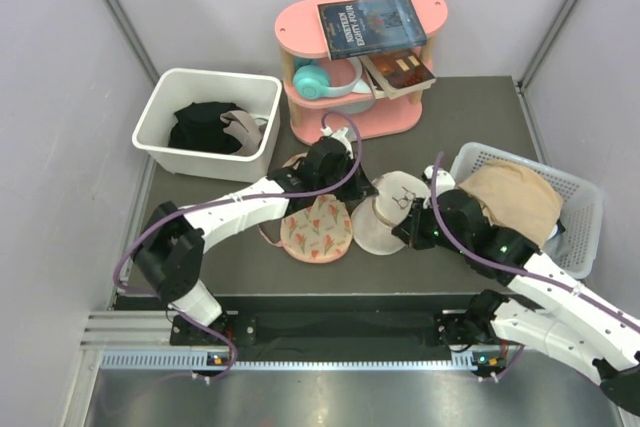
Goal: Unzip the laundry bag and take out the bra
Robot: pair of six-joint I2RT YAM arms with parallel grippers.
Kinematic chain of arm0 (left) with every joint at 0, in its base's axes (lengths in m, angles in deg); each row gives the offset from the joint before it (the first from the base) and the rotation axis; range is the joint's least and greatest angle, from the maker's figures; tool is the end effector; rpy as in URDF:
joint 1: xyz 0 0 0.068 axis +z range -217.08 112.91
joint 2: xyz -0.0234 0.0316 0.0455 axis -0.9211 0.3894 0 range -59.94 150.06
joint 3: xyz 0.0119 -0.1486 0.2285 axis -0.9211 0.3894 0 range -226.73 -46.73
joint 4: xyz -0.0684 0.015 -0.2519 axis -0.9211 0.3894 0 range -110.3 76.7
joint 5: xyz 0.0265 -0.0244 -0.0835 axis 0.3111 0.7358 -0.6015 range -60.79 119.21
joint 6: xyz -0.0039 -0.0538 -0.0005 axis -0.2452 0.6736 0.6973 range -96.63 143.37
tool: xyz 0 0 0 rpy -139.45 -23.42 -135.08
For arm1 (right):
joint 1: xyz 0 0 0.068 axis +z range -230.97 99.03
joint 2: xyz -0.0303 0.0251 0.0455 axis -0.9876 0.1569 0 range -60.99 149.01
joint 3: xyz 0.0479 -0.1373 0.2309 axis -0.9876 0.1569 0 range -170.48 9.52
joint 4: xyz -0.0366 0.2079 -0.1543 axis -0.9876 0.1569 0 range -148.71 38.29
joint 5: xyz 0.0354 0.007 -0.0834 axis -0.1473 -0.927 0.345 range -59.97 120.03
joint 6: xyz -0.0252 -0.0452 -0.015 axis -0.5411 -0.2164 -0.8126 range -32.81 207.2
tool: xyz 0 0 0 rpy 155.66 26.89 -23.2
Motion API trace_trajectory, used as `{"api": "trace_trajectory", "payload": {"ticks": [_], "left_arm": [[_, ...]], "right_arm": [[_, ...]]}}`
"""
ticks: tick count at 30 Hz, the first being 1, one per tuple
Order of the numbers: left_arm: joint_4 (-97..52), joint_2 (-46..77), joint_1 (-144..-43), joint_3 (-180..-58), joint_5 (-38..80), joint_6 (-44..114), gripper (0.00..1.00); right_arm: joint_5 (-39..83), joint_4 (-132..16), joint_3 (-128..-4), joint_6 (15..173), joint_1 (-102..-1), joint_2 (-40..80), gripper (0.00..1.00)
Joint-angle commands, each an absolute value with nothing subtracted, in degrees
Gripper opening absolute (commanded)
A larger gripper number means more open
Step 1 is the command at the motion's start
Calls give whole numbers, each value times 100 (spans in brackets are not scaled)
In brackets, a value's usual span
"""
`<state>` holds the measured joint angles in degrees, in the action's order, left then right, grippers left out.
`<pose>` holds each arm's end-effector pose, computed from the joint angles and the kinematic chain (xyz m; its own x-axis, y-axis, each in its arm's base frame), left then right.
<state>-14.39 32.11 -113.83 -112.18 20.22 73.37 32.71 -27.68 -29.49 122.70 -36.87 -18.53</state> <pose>0.2477 -0.2714 0.2626 -0.8570 -0.1932 -0.4776 0.2383 0.6732 -0.7000 0.1188 0.1127 0.2749 -0.7186 0.1114 -0.6864 -0.3074 0.8345 0.4573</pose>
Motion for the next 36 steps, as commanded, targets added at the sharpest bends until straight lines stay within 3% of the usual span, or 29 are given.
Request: {"api": "trace_trajectory", "payload": {"ticks": [1,4,8,11,19,28,34,36], "left_arm": [[-1697,3322,-11261,-11389,1717,7030,0],[-1574,3173,-11165,-11082,1892,7223,3],[-1311,2778,-11147,-10694,2174,7540,58],[-1205,2383,-11164,-10264,2314,7953,69],[-1581,1477,-11296,-9156,2376,8893,70],[-2160,1889,-11419,-9234,2122,8982,68],[-2110,2144,-11428,-9401,2288,9035,48],[-2109,2188,-11428,-9436,2306,9017,33]], "right_arm": [[3004,-3277,-2907,12261,-3703,-1705,0],[2556,-3752,-2688,12340,-3703,-1450,0],[2248,-4235,-2573,12385,-3711,-1063,0],[2107,-4473,-2617,12358,-3711,-791,0],[1808,-4921,-2731,12323,-3694,-307,0],[1693,-5133,-2748,12279,-3562,-298,0],[1693,-5124,-2714,12261,-3518,-394,0],[1685,-5106,-2705,12261,-3500,-421,0]]}}
